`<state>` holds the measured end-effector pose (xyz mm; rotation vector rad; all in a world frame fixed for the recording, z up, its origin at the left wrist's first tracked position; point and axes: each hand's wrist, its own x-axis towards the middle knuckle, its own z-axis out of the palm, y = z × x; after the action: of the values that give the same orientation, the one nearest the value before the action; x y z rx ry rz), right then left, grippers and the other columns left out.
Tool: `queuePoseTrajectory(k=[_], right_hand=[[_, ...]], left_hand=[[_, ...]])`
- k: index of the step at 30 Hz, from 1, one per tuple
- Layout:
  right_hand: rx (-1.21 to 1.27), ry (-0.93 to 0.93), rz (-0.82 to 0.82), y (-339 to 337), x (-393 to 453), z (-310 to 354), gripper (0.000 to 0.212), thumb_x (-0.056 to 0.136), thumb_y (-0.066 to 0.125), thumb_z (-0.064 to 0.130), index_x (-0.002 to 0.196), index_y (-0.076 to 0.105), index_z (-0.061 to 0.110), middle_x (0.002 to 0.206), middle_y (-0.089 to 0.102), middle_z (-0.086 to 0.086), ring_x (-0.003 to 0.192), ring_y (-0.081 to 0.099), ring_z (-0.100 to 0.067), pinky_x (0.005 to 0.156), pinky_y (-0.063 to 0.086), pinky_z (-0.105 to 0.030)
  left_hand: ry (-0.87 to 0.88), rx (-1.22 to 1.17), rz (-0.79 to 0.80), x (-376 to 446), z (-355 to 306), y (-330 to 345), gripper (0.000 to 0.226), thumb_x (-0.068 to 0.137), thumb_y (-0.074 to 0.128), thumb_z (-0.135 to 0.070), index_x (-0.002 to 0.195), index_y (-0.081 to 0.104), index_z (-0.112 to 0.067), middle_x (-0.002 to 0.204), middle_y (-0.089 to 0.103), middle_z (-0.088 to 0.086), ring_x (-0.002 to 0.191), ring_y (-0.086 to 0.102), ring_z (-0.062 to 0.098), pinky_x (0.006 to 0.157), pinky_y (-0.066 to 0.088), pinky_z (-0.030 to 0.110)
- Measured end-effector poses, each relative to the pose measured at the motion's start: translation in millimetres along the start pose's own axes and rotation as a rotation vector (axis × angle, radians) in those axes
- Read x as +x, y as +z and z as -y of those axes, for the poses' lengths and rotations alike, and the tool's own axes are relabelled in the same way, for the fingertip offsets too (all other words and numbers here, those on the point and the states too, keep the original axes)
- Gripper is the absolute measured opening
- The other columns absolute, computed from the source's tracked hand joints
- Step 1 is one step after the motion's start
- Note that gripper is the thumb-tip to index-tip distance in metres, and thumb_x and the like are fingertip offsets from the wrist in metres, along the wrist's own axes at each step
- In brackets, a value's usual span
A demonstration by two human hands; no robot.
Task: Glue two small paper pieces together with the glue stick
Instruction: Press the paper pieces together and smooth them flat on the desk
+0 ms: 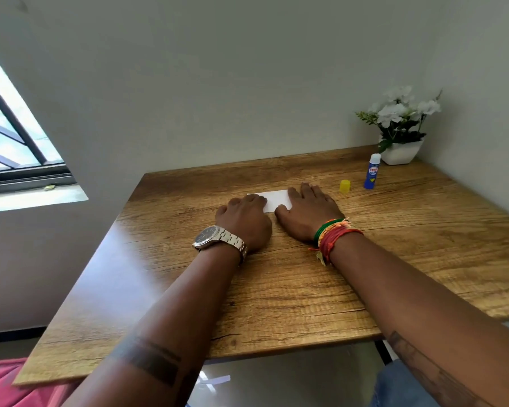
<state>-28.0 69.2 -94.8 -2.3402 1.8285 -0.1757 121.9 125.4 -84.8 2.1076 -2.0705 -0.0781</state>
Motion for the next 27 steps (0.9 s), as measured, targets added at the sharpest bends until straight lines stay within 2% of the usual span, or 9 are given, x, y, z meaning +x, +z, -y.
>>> queuePoseTrajectory(k=[3,5,8,13,18,21,25,27], right_hand=[[-0.015,-0.013,-0.003,-0.3,0.9,-1.2,0.079,0.094,0.022,0.062,0.161,0.016,0.022,0.17,0.008,-0.011,0.156,0.007,-0.031,0.124,0.009,-0.047],[-0.019,-0.019,-0.003,-0.2,0.9,-1.1,0.078,0.094,0.021,0.062,0.161,0.016,0.022,0.17,0.009,-0.011,0.156,0.007,-0.031,0.124,0.01,-0.047],[-0.017,-0.011,0.006,-1.0,1.4,0.0,0.078,0.094,0.021,0.062,0.161,0.016,0.022,0.17,0.008,-0.01,0.156,0.006,-0.031,0.124,0.009,-0.047],[-0.015,-0.002,0.01,-1.8,0.5,0.0,0.078,0.096,0.023,0.062,0.161,0.015,0.022,0.17,0.007,-0.01,0.156,0.005,-0.03,0.125,0.008,-0.046],[-0.007,0.005,0.012,-2.6,0.6,0.7,0.079,0.095,0.023,0.064,0.162,0.014,0.022,0.17,0.006,-0.009,0.156,0.004,-0.03,0.125,0.007,-0.046],[0.004,0.008,0.025,-2.4,0.4,-0.1,0.078,0.095,0.023,0.062,0.162,0.013,0.023,0.171,0.004,-0.008,0.156,0.003,-0.03,0.125,0.007,-0.046],[0.009,-0.002,0.025,-3.4,1.2,-1.4,0.076,0.095,0.024,0.058,0.162,0.014,0.023,0.171,0.006,-0.008,0.156,0.004,-0.03,0.125,0.009,-0.047],[0.012,-0.013,0.024,-3.4,0.6,-1.8,0.073,0.096,0.024,0.056,0.161,0.015,0.024,0.17,0.007,-0.008,0.156,0.005,-0.03,0.124,0.01,-0.048]], left_hand=[[0.073,0.021,-0.069,7.0,-3.5,-1.2,0.061,0.093,0.034,-0.042,0.154,0.032,-0.031,0.168,0.016,-0.003,0.15,0.02,0.033,0.117,0.017,0.056],[0.103,0.018,0.003,13.9,-1.4,2.6,0.063,0.096,0.025,-0.044,0.158,0.023,-0.035,0.169,0.011,-0.007,0.154,0.007,0.03,0.122,0.003,0.056],[0.02,-0.008,0.118,18.0,5.6,10.0,0.064,0.096,0.013,-0.054,0.159,0.015,-0.041,0.168,0.01,-0.014,0.155,0.002,0.027,0.121,-0.007,0.057],[-0.119,0.035,0.107,16.2,5.6,14.3,0.076,0.089,0.007,-0.067,0.16,0.01,-0.038,0.168,0.006,-0.014,0.155,-0.001,0.029,0.117,-0.012,0.058],[-0.197,0.015,0.111,12.0,3.3,11.9,0.084,0.088,0.008,-0.071,0.161,0.005,-0.03,0.169,0.001,-0.008,0.155,-0.007,0.032,0.119,-0.009,0.057],[-0.215,-0.004,0.111,5.8,2.6,10.2,0.075,0.095,0.012,-0.061,0.161,0.004,-0.026,0.17,-0.001,-0.004,0.155,-0.005,0.032,0.121,-0.004,0.056],[-0.041,-0.034,0.083,-6.1,15.0,0.0,0.061,0.102,0.026,-0.044,0.16,0.008,-0.037,0.17,0.0,-0.003,0.155,0.003,0.032,0.122,0.004,0.056],[0.034,-0.032,0.119,-11.6,22.7,-4.4,0.057,0.104,0.026,-0.044,0.159,0.011,-0.042,0.169,0.0,-0.006,0.155,0.002,0.027,0.123,0.004,0.054]])
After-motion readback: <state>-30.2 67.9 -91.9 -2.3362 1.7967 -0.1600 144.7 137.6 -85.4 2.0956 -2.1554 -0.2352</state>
